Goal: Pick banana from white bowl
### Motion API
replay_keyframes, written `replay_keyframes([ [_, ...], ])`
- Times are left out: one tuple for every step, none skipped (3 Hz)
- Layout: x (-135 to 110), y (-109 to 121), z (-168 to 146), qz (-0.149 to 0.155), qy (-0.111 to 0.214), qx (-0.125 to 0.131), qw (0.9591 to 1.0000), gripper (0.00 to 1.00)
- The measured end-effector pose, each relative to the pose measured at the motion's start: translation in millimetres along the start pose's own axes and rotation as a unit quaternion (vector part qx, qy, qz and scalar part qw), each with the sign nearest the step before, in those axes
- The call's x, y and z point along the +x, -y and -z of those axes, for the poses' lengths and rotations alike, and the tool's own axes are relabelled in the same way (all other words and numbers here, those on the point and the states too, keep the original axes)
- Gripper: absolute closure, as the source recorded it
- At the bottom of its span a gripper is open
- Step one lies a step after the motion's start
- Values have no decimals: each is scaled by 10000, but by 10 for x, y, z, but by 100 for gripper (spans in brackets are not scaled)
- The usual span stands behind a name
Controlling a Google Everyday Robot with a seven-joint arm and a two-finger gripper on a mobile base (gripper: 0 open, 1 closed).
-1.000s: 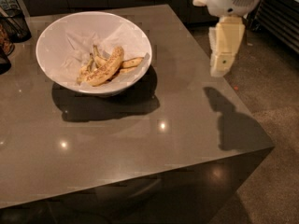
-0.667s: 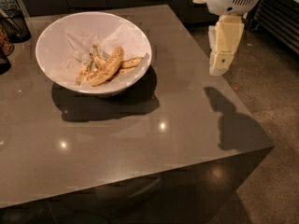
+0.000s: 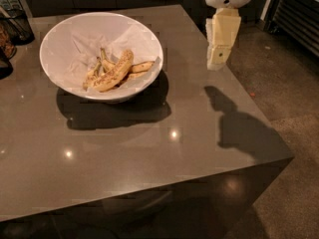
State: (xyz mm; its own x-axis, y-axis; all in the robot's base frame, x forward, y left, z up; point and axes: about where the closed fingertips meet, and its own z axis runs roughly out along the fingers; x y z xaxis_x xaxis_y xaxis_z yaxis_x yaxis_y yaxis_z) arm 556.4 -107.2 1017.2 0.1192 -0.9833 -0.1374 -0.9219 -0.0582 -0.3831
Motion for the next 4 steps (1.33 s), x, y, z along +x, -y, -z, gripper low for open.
replay_keyframes([
  [-190, 187, -173, 278, -12, -102, 9996, 0],
  [-223, 218, -180, 286, 26, -39, 9996, 0],
  [-326, 306, -302, 195, 186, 7, 9996, 0],
  [-441, 393, -434, 253, 255, -39, 9993, 0],
])
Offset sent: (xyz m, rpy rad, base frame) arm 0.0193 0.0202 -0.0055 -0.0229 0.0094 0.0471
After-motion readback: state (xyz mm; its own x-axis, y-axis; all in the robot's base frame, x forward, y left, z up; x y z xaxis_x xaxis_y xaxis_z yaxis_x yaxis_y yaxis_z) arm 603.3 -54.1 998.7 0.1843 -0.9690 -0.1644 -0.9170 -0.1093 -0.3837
